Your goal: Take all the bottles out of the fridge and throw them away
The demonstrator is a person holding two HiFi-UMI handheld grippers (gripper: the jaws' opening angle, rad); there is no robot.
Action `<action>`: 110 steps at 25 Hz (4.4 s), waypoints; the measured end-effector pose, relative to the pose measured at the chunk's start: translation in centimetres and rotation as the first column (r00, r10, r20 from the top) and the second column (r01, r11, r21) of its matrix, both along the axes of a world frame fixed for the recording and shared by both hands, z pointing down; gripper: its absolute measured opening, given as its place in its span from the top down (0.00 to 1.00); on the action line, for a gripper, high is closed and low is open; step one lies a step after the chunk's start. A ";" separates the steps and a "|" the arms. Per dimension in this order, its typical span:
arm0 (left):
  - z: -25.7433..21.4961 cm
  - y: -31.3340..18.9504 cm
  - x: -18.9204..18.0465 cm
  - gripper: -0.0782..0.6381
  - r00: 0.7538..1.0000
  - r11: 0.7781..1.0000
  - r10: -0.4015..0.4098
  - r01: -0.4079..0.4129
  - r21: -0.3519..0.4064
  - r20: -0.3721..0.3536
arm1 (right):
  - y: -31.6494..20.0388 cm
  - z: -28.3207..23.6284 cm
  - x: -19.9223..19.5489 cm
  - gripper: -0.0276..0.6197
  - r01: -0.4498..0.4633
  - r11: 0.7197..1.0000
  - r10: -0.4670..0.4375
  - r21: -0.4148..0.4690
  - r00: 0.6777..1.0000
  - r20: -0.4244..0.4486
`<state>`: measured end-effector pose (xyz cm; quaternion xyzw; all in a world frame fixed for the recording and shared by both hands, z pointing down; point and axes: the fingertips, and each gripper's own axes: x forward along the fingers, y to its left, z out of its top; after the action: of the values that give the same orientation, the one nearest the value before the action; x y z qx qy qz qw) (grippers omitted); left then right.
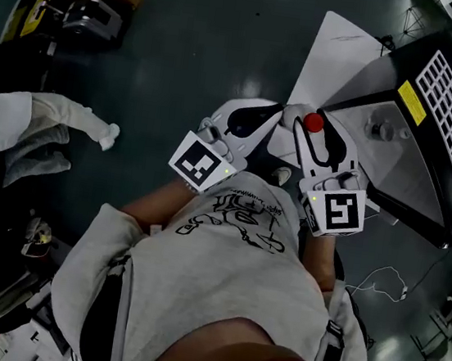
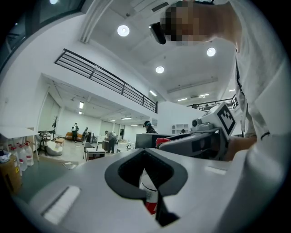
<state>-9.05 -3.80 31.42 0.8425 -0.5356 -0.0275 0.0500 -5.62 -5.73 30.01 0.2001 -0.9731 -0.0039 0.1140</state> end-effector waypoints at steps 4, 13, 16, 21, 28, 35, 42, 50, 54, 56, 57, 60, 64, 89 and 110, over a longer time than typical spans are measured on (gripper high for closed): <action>0.4 1.8 -3.7 0.88 0.999 0.999 -0.038 0.038 -0.007 -0.005 | 1.6 0.2 -3.5 0.71 0.033 0.999 -0.033 0.004 0.999 -0.005; 1.0 5.5 -8.4 0.88 0.997 0.997 -0.079 0.079 -0.019 -0.018 | 4.8 0.7 -8.2 0.71 0.067 0.998 -0.067 0.000 0.997 -0.022; 1.1 6.1 -8.7 0.88 0.996 0.996 -0.087 0.087 -0.020 -0.020 | 5.4 0.9 -8.6 0.71 0.076 0.997 -0.076 -0.003 0.997 -0.027; 1.3 6.6 -8.7 0.88 0.994 0.995 -0.101 0.100 -0.025 -0.028 | 5.8 0.9 -8.5 0.71 0.082 0.997 -0.082 -0.001 0.996 -0.030; 1.0 6.5 -7.9 0.88 0.993 0.993 -0.113 0.112 -0.026 -0.033 | 5.7 0.8 -7.9 0.71 0.097 0.995 -0.097 -0.003 0.995 -0.029; 0.4 5.1 -6.4 0.88 0.993 0.993 -0.117 0.117 -0.021 -0.024 | 4.6 0.2 -6.7 0.71 0.119 0.993 -0.119 0.003 0.993 -0.024; -0.2 3.3 -5.4 0.88 0.993 0.992 -0.122 0.122 0.021 0.009 | 2.8 -0.2 -5.5 0.71 0.120 0.993 -0.120 0.011 0.993 -0.017; 0.2 1.7 -4.7 0.88 0.991 0.991 -0.129 0.129 0.035 0.018 | 1.4 0.2 -4.4 0.71 0.125 0.992 -0.125 -0.001 0.992 -0.015; 0.2 1.7 -4.7 0.88 0.993 0.993 -0.119 0.119 -0.027 -0.010 | 1.5 0.2 -4.9 0.71 0.128 0.992 -0.128 -0.006 0.992 -0.023; 0.2 1.8 -5.0 0.88 0.994 0.994 -0.108 0.107 -0.029 -0.006 | 1.5 0.2 -5.4 0.71 0.124 0.992 -0.124 -0.006 0.992 -0.024; 0.3 1.8 -5.3 0.88 0.995 0.994 -0.103 0.103 -0.029 -0.005 | 1.5 0.4 -5.6 0.71 0.122 0.992 -0.122 -0.007 0.992 -0.028; 0.7 1.9 -6.1 0.88 0.996 0.995 -0.093 0.092 -0.037 -0.008 | 1.3 1.1 -6.2 0.71 0.104 0.994 -0.104 -0.020 0.994 -0.035; 1.5 2.0 -7.2 0.88 0.997 0.996 -0.074 0.073 -0.057 -0.006 | 1.3 2.0 -7.1 0.71 0.079 0.996 -0.081 -0.033 0.996 -0.044; 12.2 4.6 -8.1 0.88 0.999 0.977 -0.037 0.032 -0.210 -0.018 | 4.7 13.9 -8.3 0.71 0.052 0.981 -0.081 -0.187 0.986 -0.149; 22.7 6.6 -8.5 0.88 1.000 0.958 0.016 -0.015 -0.285 0.000 | 6.6 25.0 -9.3 0.71 -0.009 0.975 -0.035 -0.221 0.980 -0.194</action>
<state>-17.52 2.82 54.17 0.8308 -0.5273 0.0514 0.1706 -14.88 0.83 55.02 0.1784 -0.9527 0.0839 0.2313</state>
